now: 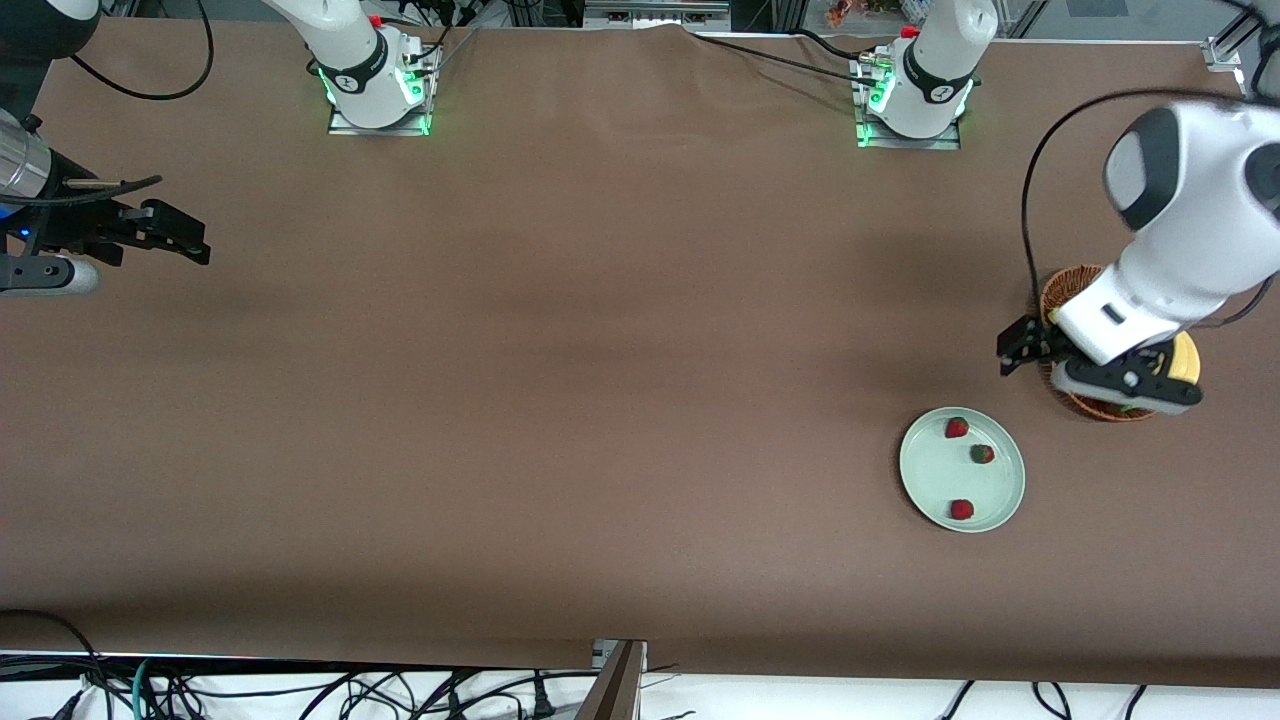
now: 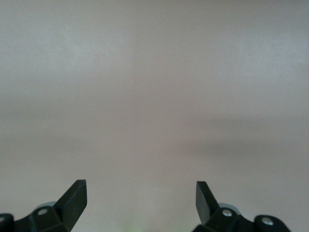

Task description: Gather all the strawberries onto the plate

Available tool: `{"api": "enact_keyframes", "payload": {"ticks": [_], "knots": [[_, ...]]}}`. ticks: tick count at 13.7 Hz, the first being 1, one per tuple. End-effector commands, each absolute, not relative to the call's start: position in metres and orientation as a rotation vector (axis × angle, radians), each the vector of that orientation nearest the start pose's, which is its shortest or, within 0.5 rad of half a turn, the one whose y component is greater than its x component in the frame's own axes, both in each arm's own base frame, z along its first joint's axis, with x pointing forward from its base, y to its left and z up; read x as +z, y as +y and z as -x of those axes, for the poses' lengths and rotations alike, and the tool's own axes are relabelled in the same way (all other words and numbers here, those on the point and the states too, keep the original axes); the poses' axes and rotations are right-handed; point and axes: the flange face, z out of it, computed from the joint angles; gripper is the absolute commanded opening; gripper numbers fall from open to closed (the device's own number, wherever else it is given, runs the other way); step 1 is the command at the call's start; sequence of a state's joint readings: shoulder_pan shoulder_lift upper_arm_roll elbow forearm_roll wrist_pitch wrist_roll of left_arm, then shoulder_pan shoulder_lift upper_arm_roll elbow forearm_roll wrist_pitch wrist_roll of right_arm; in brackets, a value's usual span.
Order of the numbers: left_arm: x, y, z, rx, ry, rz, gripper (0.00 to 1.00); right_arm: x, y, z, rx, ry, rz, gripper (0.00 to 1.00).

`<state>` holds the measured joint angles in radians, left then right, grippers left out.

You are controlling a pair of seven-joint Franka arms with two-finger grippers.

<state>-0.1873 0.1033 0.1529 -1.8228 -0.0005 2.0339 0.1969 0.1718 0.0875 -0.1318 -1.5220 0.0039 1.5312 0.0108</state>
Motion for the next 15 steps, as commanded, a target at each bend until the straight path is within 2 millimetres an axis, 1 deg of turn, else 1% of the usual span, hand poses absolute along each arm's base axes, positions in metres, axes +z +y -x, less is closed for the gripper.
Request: {"api": "enact_keyframes", "payload": {"ticks": [1,2,5,6,7,8,9,10,11,12,13,15], "knots": [[0.54,-0.011,-0.583,-0.13,0.362,3.083,1.0,0.6,0.021,-0.574,0.125,-0.053,3.16,1.0],[0.559,-0.007,-0.578,-0.125,0.355,3.085,1.0,0.601,0.02,-0.574,0.117,-0.051,3.16,1.0],[0.607,-0.009,-0.568,-0.089,0.358,3.09,1.0,0.604,0.019,-0.574,0.115,-0.051,3.163,1.0],[0.62,-0.011,-0.564,-0.073,0.364,3.091,1.0,0.604,0.019,-0.573,0.112,-0.048,3.162,1.0],[0.629,-0.017,-0.561,-0.059,0.379,3.09,1.0,0.603,0.017,-0.572,0.12,-0.043,3.161,1.0],[0.635,-0.016,-0.559,-0.049,0.376,3.092,1.0,0.602,0.009,-0.572,0.125,-0.027,3.158,1.0],[0.636,-0.017,-0.557,-0.04,0.379,3.092,1.0,0.603,0.008,-0.569,0.135,-0.019,3.157,1.0],[0.643,-0.009,-0.554,-0.058,0.362,3.094,1.0,0.603,0.012,-0.568,0.142,-0.033,3.156,1.0],[0.646,-0.007,-0.553,-0.068,0.355,3.096,1.0,0.603,0.015,-0.567,0.144,-0.041,3.155,1.0],[0.646,-0.003,-0.553,-0.071,0.338,3.099,1.0,0.606,0.015,-0.566,0.135,-0.043,3.158,1.0],[0.646,-0.003,-0.553,-0.074,0.329,3.103,1.0,0.608,0.011,-0.562,0.142,-0.033,3.158,1.0],[0.646,-0.006,-0.556,-0.08,0.313,3.108,1.0,0.604,0.01,-0.562,0.178,-0.023,3.157,1.0]]}}
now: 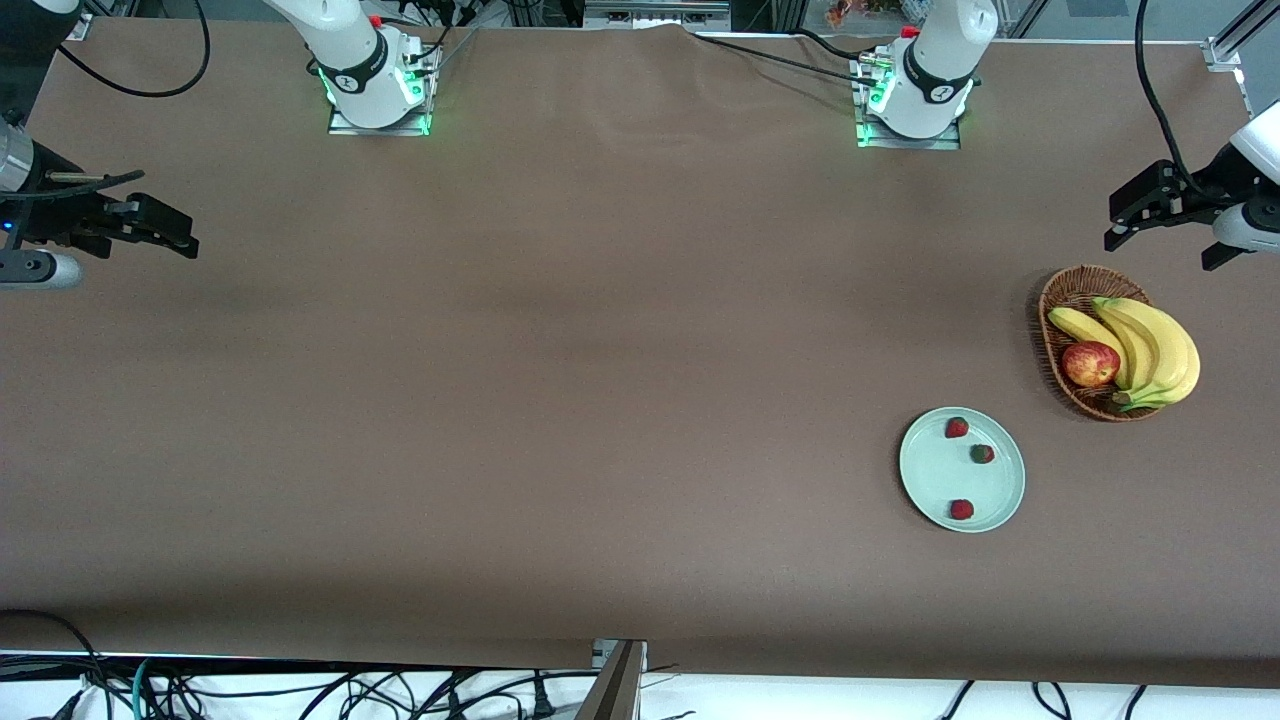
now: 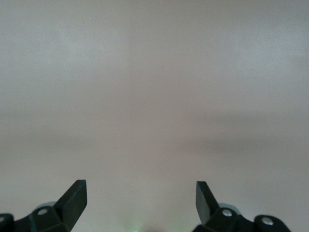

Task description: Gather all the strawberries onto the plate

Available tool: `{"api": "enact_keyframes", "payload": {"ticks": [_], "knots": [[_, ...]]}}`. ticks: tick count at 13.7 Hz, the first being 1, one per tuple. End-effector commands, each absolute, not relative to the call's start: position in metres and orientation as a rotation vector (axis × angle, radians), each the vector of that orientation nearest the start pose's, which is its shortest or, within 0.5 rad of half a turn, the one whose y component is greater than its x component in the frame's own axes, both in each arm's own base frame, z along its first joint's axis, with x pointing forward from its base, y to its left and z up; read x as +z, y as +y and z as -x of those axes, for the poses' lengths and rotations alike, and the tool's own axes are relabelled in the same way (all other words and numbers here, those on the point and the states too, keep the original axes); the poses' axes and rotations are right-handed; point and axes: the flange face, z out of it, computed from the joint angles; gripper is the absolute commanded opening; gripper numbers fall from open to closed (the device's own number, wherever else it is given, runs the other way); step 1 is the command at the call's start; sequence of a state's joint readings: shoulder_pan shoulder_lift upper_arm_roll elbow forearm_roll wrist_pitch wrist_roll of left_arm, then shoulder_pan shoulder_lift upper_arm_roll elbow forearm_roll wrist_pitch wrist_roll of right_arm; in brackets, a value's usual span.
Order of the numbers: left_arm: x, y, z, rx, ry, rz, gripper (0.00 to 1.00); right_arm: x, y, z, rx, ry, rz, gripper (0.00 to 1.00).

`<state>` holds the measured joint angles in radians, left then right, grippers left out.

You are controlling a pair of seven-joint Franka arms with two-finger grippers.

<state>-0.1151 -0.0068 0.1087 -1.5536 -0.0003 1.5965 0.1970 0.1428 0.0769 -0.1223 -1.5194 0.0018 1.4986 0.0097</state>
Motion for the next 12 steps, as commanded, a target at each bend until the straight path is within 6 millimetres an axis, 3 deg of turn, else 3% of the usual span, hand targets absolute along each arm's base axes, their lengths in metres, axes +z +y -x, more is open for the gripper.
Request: {"api": "enact_keyframes", "payload": {"ticks": [1,7,12], "knots": [[0.647,-0.008,-0.556,-0.087,0.264,3.115,1.0,0.601,0.008,-0.564,0.193,-0.023,3.156,1.0],[0.648,-0.008,-0.557,-0.106,0.067,3.131,1.0,0.603,0.015,-0.565,0.176,-0.04,3.157,1.0],[0.644,-0.008,-0.56,-0.096,0.06,3.131,1.0,0.604,0.016,-0.575,0.157,-0.045,3.158,1.0]]}}
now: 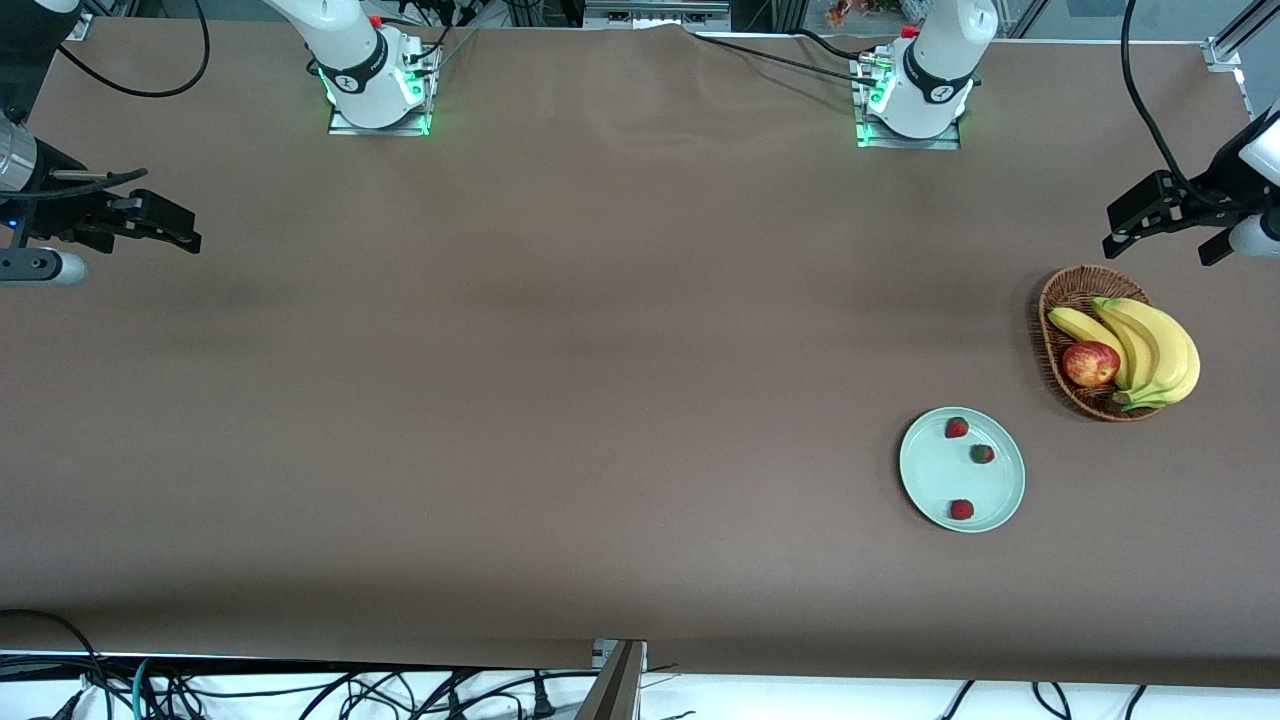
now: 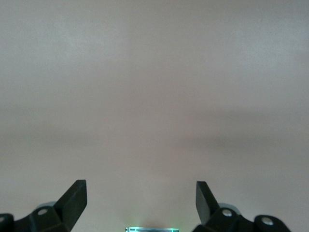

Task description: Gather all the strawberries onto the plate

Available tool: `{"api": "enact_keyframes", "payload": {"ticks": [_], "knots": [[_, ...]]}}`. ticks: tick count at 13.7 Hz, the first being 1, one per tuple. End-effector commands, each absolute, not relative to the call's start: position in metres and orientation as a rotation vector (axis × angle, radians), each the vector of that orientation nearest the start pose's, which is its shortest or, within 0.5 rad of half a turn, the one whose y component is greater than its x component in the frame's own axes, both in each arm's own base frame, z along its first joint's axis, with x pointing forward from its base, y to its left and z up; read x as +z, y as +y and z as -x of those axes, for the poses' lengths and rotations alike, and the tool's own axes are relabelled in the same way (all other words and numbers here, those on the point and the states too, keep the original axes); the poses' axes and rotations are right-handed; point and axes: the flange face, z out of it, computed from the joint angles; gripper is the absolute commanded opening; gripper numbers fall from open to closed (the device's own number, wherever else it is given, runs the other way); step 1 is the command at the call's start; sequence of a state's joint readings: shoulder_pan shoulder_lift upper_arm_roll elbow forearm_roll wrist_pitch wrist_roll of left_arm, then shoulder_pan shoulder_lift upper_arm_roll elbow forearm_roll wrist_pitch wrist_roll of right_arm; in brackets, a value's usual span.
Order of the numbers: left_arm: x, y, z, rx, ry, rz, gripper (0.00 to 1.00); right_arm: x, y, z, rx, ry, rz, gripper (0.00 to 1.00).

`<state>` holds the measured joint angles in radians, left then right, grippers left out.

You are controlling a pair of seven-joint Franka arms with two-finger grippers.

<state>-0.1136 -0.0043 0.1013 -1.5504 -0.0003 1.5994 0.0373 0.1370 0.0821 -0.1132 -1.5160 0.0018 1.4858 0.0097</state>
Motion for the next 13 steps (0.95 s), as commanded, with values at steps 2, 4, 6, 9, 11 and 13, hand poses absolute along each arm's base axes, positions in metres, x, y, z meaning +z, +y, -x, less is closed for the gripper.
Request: {"api": "enact_keyframes", "payload": {"ticks": [2,4,6,9,11,13], "knots": [[0.6443,-0.0063,-0.56,-0.098,0.055,3.131,1.0,0.603,0.0181,-0.577,0.156,-0.05,3.158,1.0],[0.6448,-0.0062,-0.5592,-0.096,0.058,3.131,1.0,0.6029,0.0199,-0.5776,0.154,-0.055,3.158,1.0],[0.6464,-0.0061,-0.5581,-0.098,0.058,3.131,1.0,0.6029,0.0199,-0.5776,0.154,-0.055,3.159,1.0],[0.6468,-0.0044,-0.5572,-0.094,0.053,3.131,1.0,0.6029,0.0172,-0.5777,0.154,-0.048,3.16,1.0],[0.646,-0.0061,-0.5576,-0.091,0.057,3.131,1.0,0.6028,0.018,-0.5775,0.156,-0.048,3.16,1.0],[0.6481,-0.0061,-0.5576,-0.098,0.06,3.131,1.0,0.6028,0.0174,-0.5775,0.156,-0.046,3.159,1.0]]}}
